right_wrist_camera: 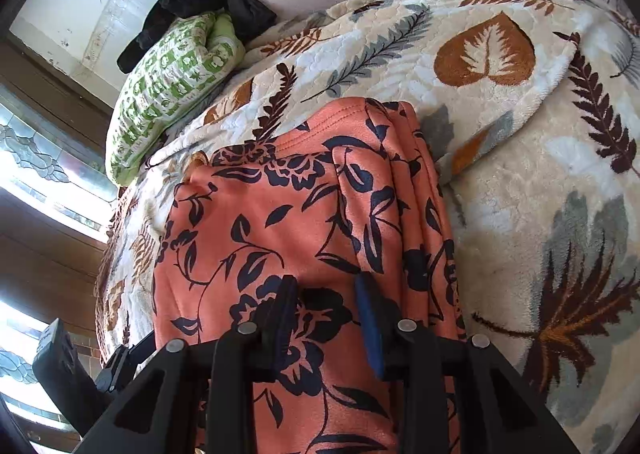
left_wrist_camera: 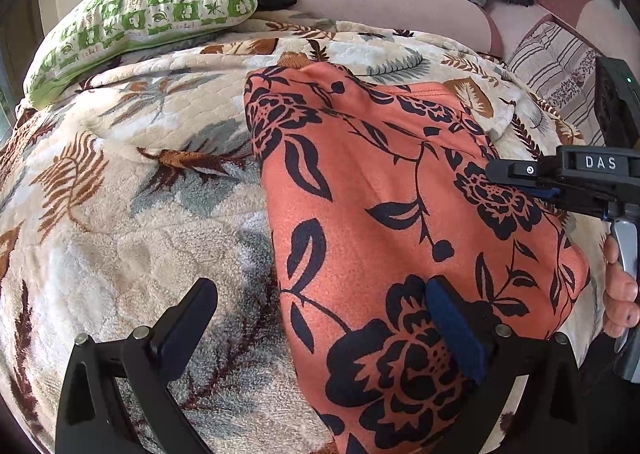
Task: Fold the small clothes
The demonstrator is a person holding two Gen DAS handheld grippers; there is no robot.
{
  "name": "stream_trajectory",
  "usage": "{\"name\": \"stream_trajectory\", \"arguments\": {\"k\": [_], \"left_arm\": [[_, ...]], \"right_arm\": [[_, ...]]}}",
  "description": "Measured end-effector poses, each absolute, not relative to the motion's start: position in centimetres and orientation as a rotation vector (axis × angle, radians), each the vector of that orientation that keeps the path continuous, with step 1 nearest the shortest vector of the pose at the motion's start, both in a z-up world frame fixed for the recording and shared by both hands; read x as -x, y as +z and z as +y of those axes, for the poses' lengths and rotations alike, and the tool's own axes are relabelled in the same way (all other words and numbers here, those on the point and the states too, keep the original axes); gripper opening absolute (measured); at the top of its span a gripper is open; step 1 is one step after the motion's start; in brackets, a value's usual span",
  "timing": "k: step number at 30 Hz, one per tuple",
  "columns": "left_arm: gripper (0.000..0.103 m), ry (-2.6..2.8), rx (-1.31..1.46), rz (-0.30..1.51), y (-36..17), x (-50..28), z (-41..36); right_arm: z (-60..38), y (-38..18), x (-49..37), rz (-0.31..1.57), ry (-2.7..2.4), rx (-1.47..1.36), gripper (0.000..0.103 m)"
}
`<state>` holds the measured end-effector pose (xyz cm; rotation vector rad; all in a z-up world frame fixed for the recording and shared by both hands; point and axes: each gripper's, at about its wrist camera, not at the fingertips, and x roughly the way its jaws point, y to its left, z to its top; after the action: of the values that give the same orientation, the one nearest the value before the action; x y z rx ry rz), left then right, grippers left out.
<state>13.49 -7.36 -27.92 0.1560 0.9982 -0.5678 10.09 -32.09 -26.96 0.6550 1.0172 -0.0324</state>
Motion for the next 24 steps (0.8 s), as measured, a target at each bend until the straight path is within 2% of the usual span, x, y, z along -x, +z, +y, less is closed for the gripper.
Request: {"name": "stream_trajectory", "arguments": {"k": [5, 16, 24], "left_arm": [[0.103, -0.566, -0.087, 1.061, -28.7, -13.9, -7.1], [0.103, -0.566, -0.039, 1.084, -28.9, -14.1, -7.1], [0.103, -0.494, -0.066, 0.985, -25.8, -13.0, -4.9]], "right_arm": [[-31.5, -26.8, -8.0, 0.977, -0.049, -0.62, 0.035], [-31.6, -27.3, -7.7, 0.942, -0.061, -0.628, 0.035], [-31.1, -25.3, -7.7, 0.986, -0.073, -0.595, 0.034]]}}
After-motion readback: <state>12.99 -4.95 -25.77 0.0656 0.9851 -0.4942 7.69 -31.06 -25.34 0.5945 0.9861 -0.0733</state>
